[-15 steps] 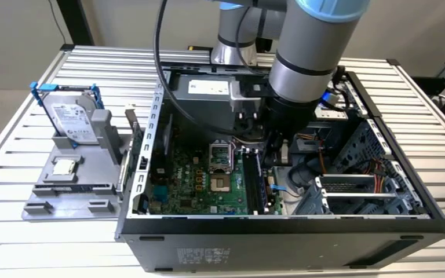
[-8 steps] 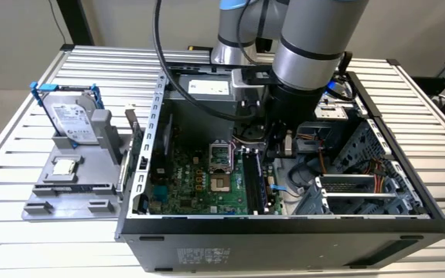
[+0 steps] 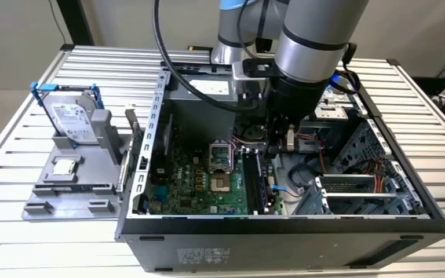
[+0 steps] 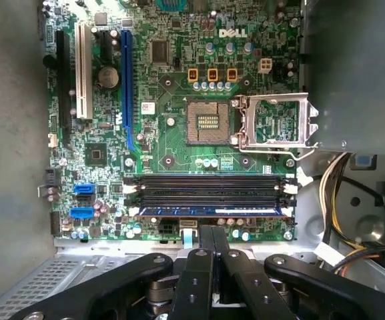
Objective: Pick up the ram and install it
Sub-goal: 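Press down the ram until it locks into place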
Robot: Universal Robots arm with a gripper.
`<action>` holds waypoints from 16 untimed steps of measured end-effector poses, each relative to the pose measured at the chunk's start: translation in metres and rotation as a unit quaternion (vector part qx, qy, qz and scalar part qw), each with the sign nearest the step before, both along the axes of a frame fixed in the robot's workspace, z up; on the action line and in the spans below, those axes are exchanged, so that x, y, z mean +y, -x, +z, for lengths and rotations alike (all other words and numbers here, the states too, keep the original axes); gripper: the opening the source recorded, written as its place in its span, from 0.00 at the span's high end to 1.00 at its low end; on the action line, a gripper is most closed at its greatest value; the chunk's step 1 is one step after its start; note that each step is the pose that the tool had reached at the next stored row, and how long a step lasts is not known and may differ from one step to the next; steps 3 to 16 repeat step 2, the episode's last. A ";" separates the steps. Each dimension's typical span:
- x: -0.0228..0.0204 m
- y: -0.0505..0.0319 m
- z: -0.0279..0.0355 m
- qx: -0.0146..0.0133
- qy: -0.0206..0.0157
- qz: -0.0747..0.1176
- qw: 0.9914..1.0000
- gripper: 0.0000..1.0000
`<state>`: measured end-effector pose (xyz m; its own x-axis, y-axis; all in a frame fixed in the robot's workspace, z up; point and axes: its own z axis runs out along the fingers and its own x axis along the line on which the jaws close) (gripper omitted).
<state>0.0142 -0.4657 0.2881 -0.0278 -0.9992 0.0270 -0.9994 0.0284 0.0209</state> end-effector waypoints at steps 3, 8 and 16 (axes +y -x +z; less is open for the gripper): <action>0.0000 0.0000 0.0001 0.000 0.000 0.000 1.000 1.00; 0.0000 0.0000 0.0001 0.000 0.000 0.000 1.000 1.00; 0.0000 0.0000 0.0001 0.000 0.000 0.000 1.000 1.00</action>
